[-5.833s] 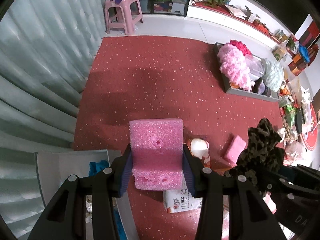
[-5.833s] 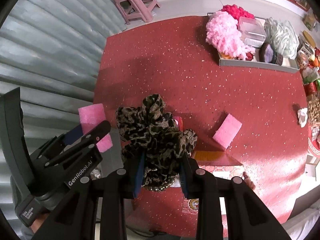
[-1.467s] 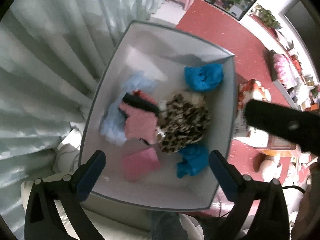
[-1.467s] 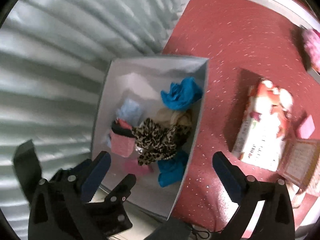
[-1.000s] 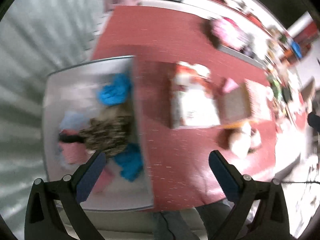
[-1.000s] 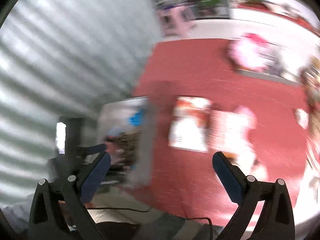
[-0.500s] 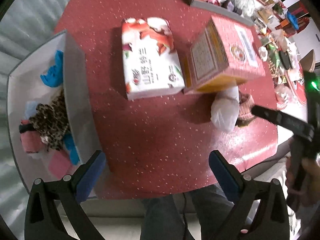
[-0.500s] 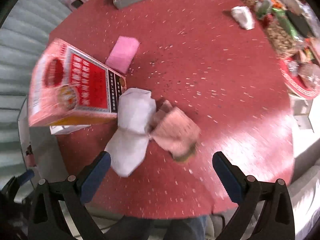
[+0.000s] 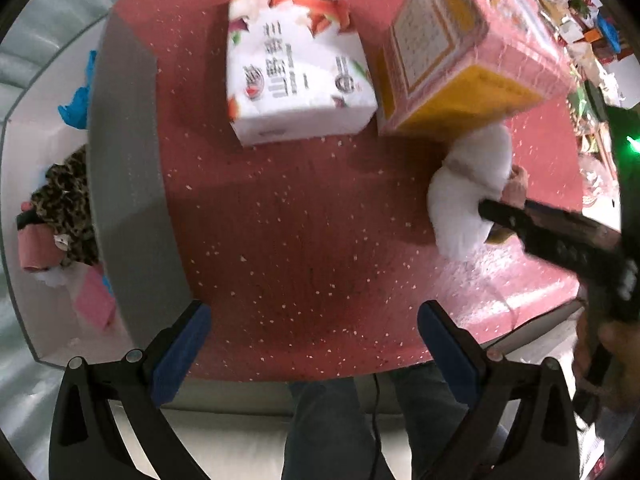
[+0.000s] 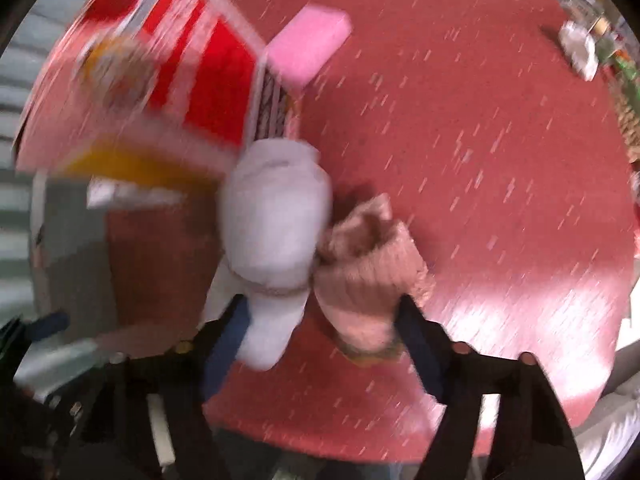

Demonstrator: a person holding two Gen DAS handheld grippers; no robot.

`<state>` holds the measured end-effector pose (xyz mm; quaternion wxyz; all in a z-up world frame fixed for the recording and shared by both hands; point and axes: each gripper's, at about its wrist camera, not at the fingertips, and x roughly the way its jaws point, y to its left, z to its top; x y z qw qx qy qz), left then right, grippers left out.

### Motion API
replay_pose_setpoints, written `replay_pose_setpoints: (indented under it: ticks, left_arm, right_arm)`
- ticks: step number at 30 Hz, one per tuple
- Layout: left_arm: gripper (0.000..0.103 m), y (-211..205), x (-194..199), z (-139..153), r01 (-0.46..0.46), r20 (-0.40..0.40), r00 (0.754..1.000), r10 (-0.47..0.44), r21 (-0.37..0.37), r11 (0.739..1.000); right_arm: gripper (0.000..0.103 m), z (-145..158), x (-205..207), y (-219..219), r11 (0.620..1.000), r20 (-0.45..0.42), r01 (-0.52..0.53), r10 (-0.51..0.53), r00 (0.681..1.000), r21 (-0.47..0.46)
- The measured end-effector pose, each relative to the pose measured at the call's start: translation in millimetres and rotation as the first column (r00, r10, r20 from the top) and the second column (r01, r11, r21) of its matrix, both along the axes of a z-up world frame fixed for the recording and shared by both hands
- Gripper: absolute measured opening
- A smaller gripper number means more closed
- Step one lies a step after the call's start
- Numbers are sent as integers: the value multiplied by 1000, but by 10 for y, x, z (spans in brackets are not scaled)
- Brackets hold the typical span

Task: Organize soft objects
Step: 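Grasp the pink knit sock with the right gripper while the left gripper grasps the white tied cloth bundle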

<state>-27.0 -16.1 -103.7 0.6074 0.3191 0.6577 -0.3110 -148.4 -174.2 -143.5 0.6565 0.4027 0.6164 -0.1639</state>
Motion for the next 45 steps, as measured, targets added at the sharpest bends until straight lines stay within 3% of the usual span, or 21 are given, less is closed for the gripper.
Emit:
replay_pose_setpoints:
  ticks: [1, 4, 6, 7, 12, 18, 26, 30, 35, 40, 43, 45]
  left_arm:
    - [103, -20, -19, -8, 2, -2, 1000, -2, 5, 1000]
    - [103, -51, -51, -76, 12, 0, 1000, -12, 16, 1000]
    - [103, -77, -69, -128, 15, 9, 1000, -15, 25, 1000]
    - [103, -90, -53, -146, 14, 10, 1000, -14, 25, 1000]
    - [103, -203, -90, -207, 13, 13, 1000, -13, 18, 1000]
    - [103, -250, -68, -156, 10, 13, 1000, -10, 14, 1000]
    - [103, -118, -30, -81, -18, 31, 999, 17, 23, 1000]
    - [103, -14, -6, -190, -29, 25, 999, 28, 42, 999]
    - [103, -25, 21, -172, -55, 28, 998, 54, 22, 998]
    - [103, -195, 131, -34, -83, 57, 995, 84, -18, 996]
    - [103, -343, 135, 28, -69, 82, 994, 73, -52, 996]
    - [103, -439, 129, 23, -75, 80, 994, 81, -75, 994]
  right_arm:
    - [63, 1, -55, 77, 999, 14, -3, 2, 1000, 53]
    - [64, 29, -160, 255, 991, 58, -52, 45, 997, 125]
    - [71, 125, -254, 270, 996, 46, -61, 59, 997, 57]
    - [82, 182, -328, 232, 999, 40, -43, 42, 998, 20]
    - [83, 236, -508, -98, 998, 17, 51, -50, 999, -36]
    - [83, 175, -408, -330, 979, 92, 202, -203, 975, 17]
    - [83, -63, 29, -105, 998, 76, 52, -54, 996, 29]
    - [83, -77, -100, 235, 999, 36, -37, 36, 999, 10]
    - [83, -42, -375, 147, 999, 27, 42, -42, 999, -2]
    - [83, -56, -336, -32, 996, 20, 91, -91, 996, 12]
    - [50, -73, -321, -46, 997, -23, 76, -76, 997, 1]
    - [45, -40, -378, -74, 996, -22, 85, -85, 996, 2]
